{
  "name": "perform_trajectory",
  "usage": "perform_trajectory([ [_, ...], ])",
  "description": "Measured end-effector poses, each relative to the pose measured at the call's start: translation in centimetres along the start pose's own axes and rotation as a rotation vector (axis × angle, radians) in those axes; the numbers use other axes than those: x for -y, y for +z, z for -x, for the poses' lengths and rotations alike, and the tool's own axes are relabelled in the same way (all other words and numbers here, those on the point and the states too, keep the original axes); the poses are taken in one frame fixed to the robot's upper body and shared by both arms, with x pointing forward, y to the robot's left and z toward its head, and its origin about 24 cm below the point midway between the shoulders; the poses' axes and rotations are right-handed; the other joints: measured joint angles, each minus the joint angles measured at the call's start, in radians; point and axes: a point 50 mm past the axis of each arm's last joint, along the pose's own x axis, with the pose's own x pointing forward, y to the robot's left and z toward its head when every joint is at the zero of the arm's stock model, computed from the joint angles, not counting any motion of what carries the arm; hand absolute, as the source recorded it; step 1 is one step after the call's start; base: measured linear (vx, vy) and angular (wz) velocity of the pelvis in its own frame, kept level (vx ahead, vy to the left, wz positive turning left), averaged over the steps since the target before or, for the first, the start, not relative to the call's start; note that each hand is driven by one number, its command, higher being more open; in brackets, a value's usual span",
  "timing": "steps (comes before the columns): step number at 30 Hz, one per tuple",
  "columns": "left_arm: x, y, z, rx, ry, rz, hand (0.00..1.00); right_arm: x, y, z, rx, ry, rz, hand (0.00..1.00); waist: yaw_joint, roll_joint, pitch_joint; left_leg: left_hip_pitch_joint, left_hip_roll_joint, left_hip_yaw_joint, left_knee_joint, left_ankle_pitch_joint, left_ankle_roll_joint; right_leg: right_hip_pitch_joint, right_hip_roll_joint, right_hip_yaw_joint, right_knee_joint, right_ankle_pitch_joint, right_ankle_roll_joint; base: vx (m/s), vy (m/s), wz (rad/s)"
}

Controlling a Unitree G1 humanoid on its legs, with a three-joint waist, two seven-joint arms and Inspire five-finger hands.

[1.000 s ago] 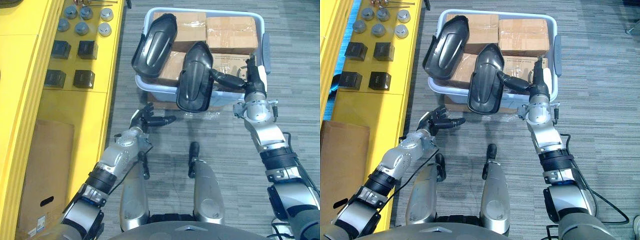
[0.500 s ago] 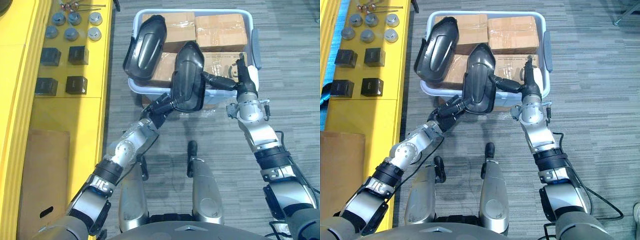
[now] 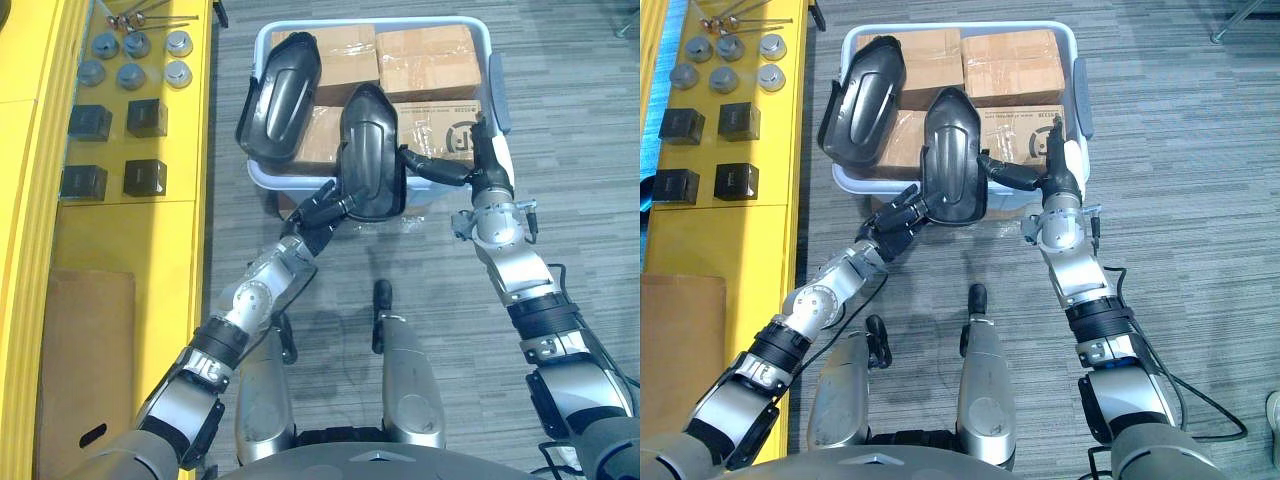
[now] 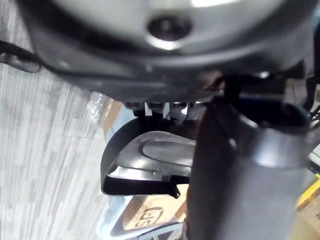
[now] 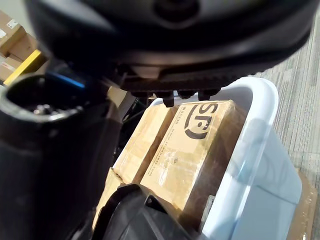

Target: Walk over and take three plastic housings, then place them on the shelf

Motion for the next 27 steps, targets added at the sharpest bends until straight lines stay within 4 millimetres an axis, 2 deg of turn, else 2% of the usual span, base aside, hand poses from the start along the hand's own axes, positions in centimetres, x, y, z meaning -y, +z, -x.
perform_trajectory([
  [6,-1.2,-0.7,-0.5,-0.088,0.17,-0.23,1.0,-1.0,-0.1,0.3,-0.01,0.022,-0.031,1.0,-0.018,-0.008,0.0,0.0,0.0,0.001,-0.003,0.0,0.0,0.0,0.0,0.0,-0.002,0.0,0.0,0.0,0.0,0.0],
  [14,-1.9,-0.4,-1.1,-0.132,0.268,-0.373,1.0,-1.2,-0.2,0.4,-0.013,0.025,-0.037,1.0,-0.019,-0.019,-0.002,0.0,0.0,0.001,-0.004,0.0,0.0,-0.001,0.0,0.001,-0.001,0.0,0.0,0.0,0.0,0.0],
  [20,-1.7,-0.2,-1.3,-0.119,0.265,-0.361,1.0,-1.5,-0.1,0.4,-0.015,0.031,-0.048,1.0,-0.021,-0.021,-0.001,0.0,0.0,0.001,-0.001,-0.005,-0.001,-0.002,0.0,0.002,-0.001,0.0,0.001,0.0,0.0,0.0],
  [27,0.1,0.3,-1.8,-0.055,0.213,-0.19,1.0,-2.5,-0.3,0.8,-0.027,0.051,-0.075,1.0,-0.022,-0.023,-0.001,-0.003,0.0,0.007,0.005,-0.011,0.002,-0.007,0.0,0.008,0.002,-0.001,0.003,0.0,0.0,-0.01],
])
